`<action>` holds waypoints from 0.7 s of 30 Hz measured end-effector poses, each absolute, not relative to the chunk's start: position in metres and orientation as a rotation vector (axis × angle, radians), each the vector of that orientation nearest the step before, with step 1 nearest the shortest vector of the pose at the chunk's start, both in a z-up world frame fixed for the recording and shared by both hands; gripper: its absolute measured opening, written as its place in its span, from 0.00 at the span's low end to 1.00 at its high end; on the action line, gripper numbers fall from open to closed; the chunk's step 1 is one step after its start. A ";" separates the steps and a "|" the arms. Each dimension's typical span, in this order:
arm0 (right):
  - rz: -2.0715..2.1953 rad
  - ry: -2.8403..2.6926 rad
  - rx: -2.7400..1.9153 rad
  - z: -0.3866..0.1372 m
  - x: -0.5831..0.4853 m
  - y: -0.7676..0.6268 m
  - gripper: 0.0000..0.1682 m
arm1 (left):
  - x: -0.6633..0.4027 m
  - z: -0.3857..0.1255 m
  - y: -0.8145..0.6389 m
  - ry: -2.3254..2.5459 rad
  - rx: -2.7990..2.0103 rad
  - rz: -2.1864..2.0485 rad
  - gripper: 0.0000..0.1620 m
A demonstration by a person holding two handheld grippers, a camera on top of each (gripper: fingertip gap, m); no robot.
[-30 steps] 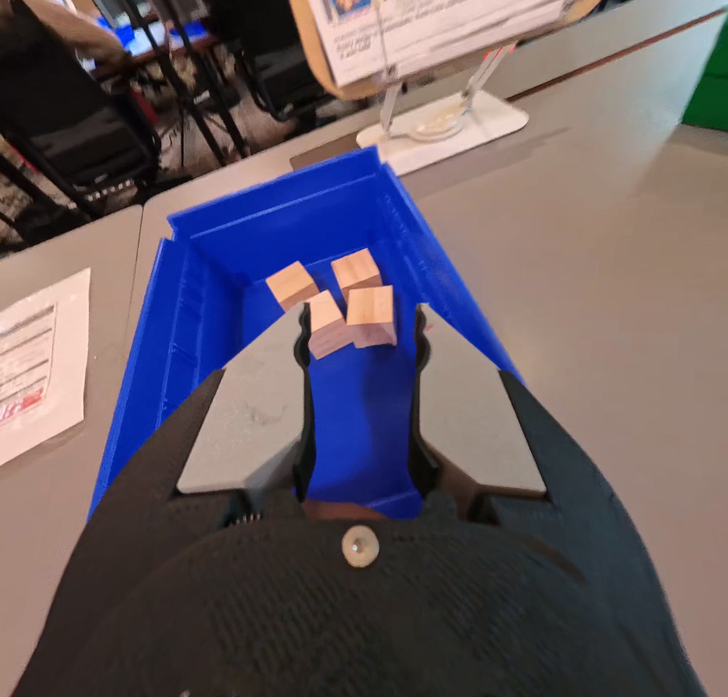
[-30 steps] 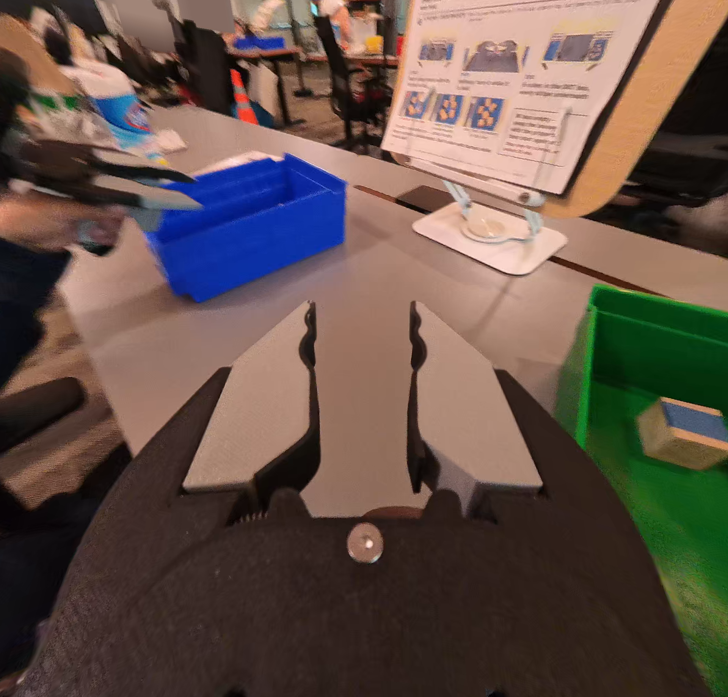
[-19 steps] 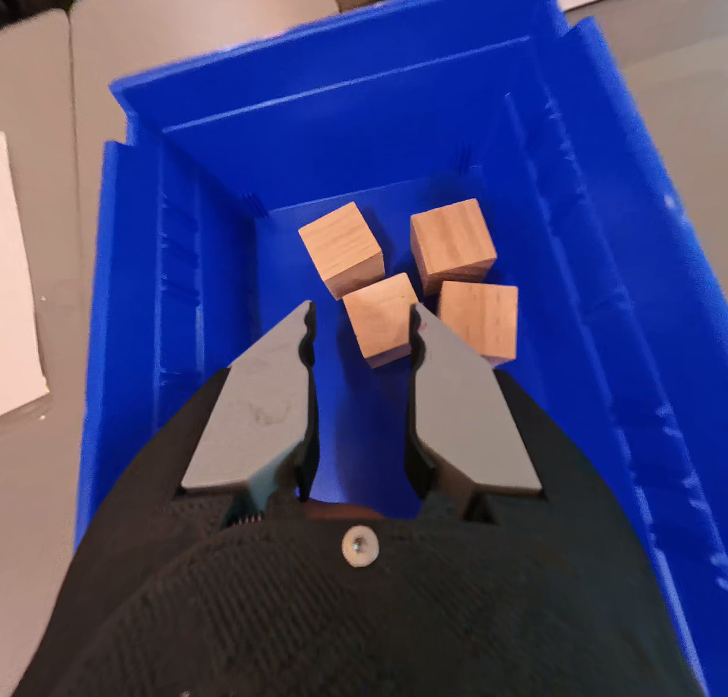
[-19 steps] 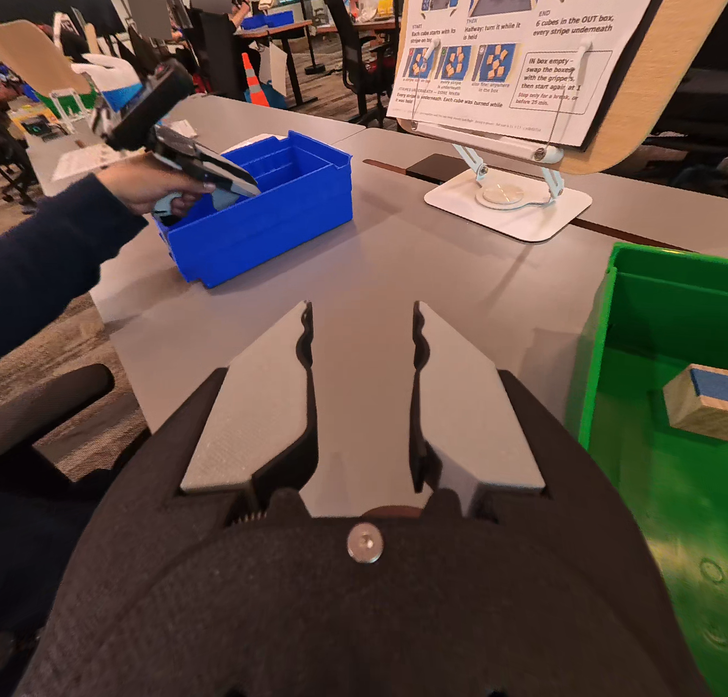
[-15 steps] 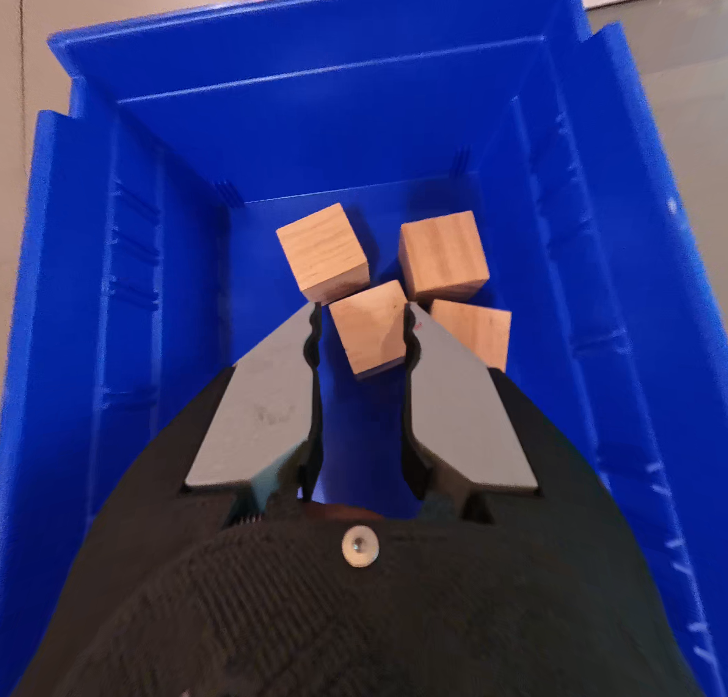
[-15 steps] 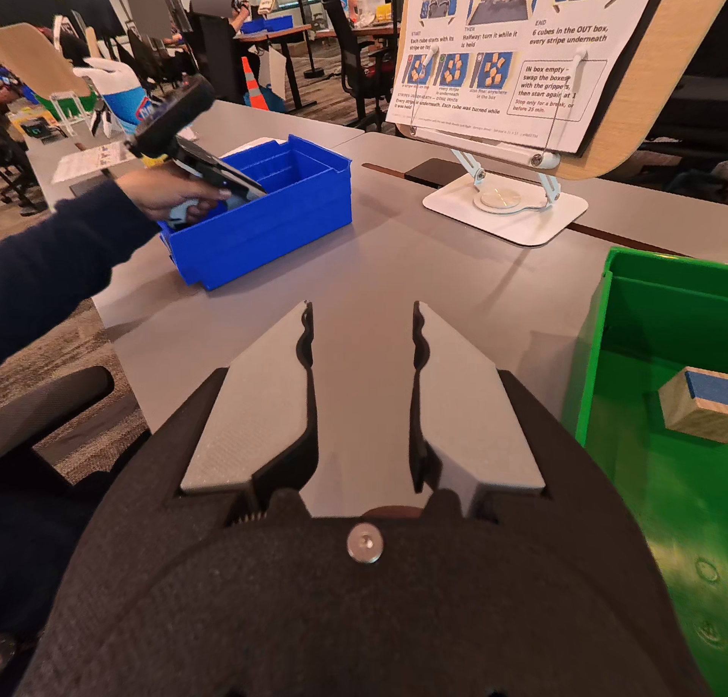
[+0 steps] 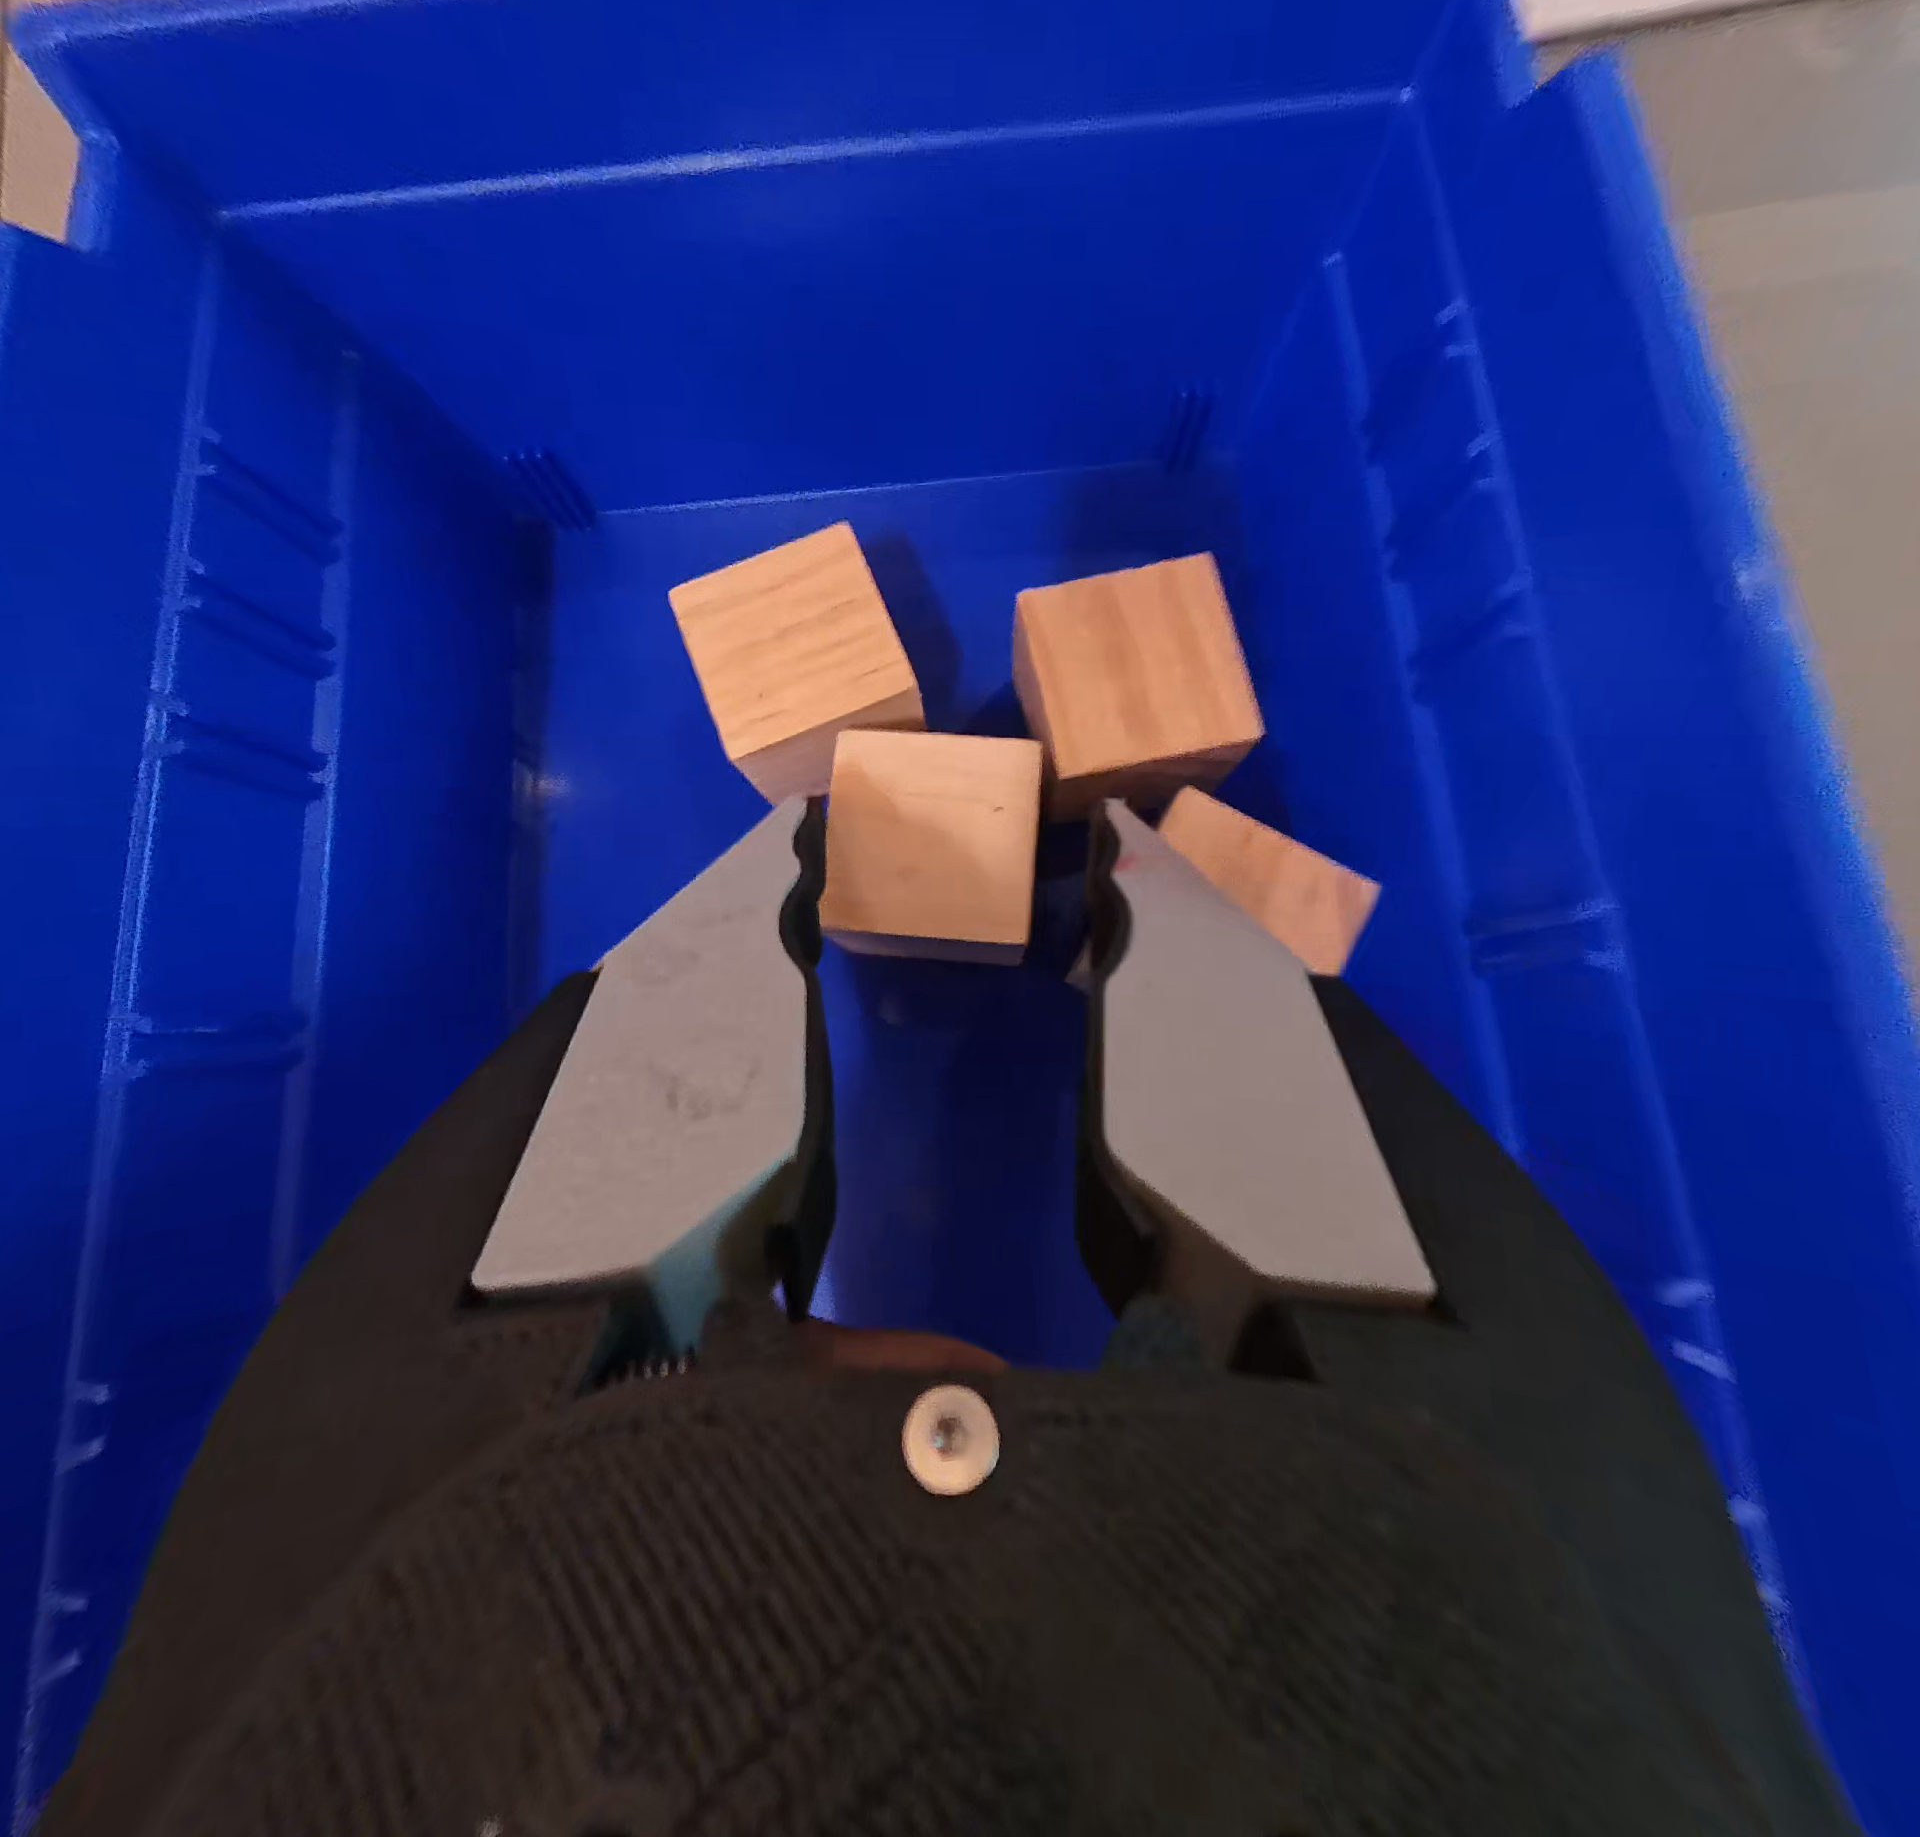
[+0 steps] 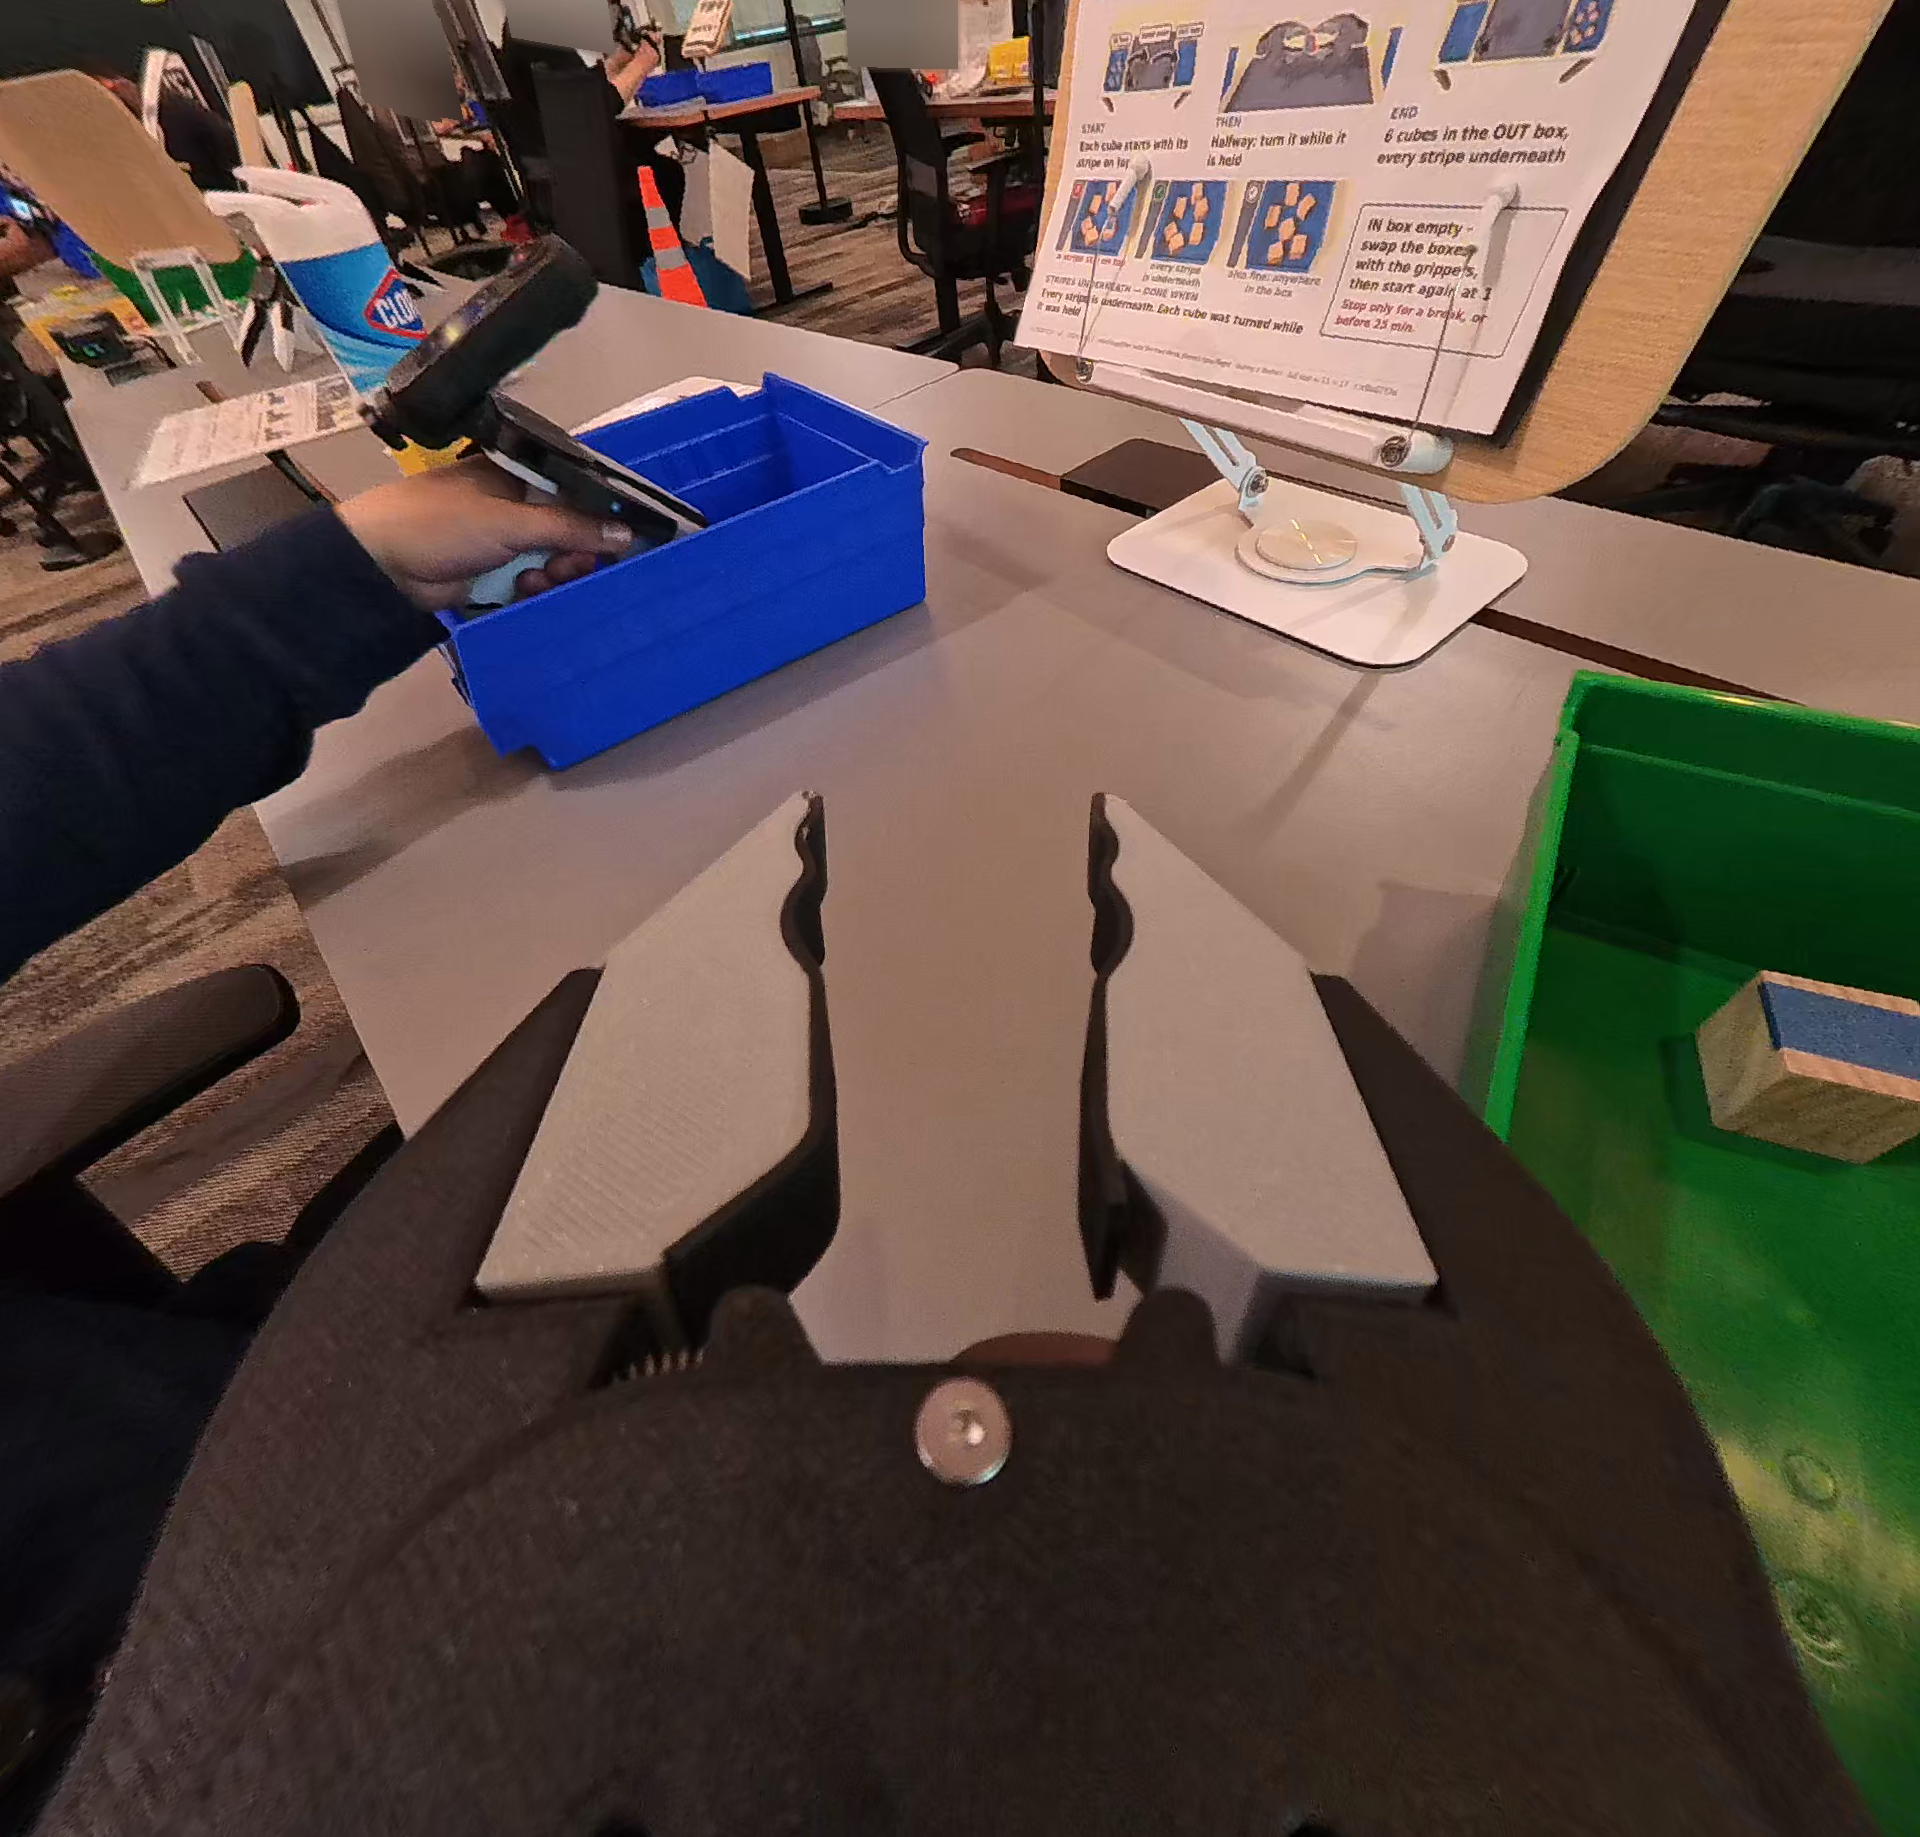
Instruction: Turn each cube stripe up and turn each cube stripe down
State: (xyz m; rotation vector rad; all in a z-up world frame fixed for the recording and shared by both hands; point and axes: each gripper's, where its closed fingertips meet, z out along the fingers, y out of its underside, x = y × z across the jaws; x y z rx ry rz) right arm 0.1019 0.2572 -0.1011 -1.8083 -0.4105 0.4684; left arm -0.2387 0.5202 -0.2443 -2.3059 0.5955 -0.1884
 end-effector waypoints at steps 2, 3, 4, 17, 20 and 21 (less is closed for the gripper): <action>0.459 -0.420 -1.810 -0.101 0.102 0.257 0.28 | -0.248 -0.261 0.521 0.633 -2.354 -0.095 0.28; 0.453 -0.422 -1.812 -0.101 0.102 0.256 0.28 | -0.251 -0.272 0.518 0.663 -2.391 -0.069 0.29; 0.446 -0.422 -1.813 -0.101 0.103 0.256 0.28 | -0.250 -0.273 0.519 0.654 -2.381 -0.091 0.28; 0.509 -0.424 -1.835 -0.111 0.098 0.261 0.28 | -0.247 -0.188 0.508 0.660 -2.017 -0.189 0.27; 0.564 -0.453 -1.856 -0.119 0.085 0.262 0.28 | -0.227 -0.148 0.480 0.708 -1.853 -0.259 0.27; 0.576 -0.465 -1.863 -0.122 0.080 0.262 0.28 | -0.218 -0.136 0.468 0.731 -1.800 -0.274 0.27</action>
